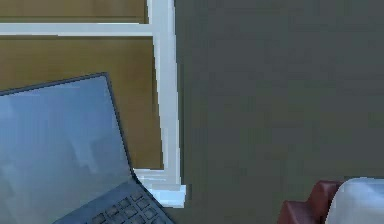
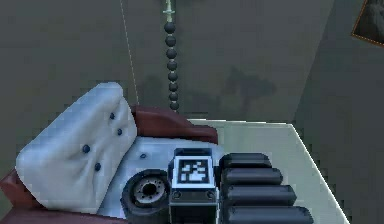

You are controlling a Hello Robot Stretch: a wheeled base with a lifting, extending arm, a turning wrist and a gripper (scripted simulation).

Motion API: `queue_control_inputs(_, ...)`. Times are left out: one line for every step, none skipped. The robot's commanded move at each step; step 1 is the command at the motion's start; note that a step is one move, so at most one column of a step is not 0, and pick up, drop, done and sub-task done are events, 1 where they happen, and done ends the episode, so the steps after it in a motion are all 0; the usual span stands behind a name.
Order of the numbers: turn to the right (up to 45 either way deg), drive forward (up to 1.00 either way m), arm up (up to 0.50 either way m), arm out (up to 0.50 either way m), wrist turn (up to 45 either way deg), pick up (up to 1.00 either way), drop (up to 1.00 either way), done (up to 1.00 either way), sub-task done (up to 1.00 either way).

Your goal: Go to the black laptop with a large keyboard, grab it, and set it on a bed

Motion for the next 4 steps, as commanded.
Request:
queue_control_inputs(-45.0, 0.00, 0.00, 0.00, 0.0, 0.00, 0.00, 0.00, 0.00)
queue_control_inputs(-33.0, 0.00, 0.00, 0.00, 0.0, 0.00, 0.00, 0.00, 0.00)
queue_control_inputs(0.0, 1.00, 0.00, 0.00, 0.0, 0.00, 0.00, 0.00, 0.00)
queue_control_inputs(0.0, 1.00, 0.00, 0.00, 0.0, 0.00, 0.00, 0.00, 0.00)
